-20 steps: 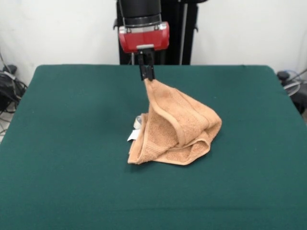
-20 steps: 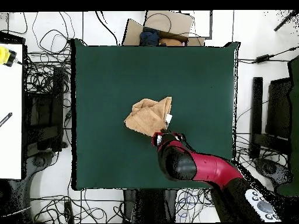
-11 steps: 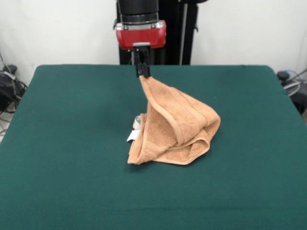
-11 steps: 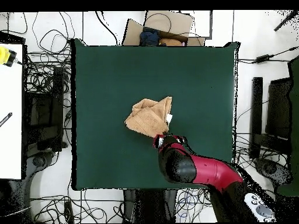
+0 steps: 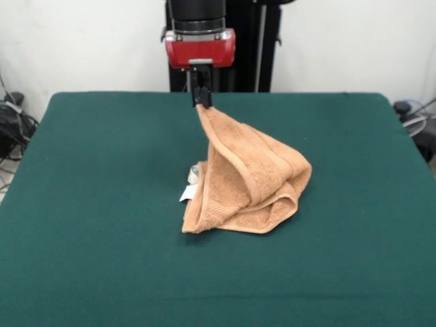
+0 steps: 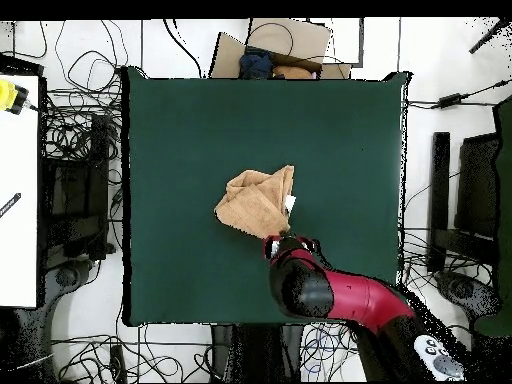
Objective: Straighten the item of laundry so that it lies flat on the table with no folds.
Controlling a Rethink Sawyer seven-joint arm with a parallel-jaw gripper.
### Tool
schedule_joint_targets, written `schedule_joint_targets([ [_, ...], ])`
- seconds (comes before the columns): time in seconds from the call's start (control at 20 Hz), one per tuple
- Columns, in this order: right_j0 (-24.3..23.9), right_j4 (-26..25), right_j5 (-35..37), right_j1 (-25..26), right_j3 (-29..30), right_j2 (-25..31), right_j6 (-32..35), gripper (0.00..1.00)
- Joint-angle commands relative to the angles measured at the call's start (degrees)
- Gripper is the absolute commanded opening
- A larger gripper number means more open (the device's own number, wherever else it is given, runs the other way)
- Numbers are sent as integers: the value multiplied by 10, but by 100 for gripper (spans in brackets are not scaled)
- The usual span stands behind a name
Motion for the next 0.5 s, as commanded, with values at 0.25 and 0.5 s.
schedule_joint_targets([
  [0.25, 16, 42, 22, -36, 50, -18, 125, 0],
  [0.5, 0, 46, 37, -41, 48, -10, 106, 0],
])
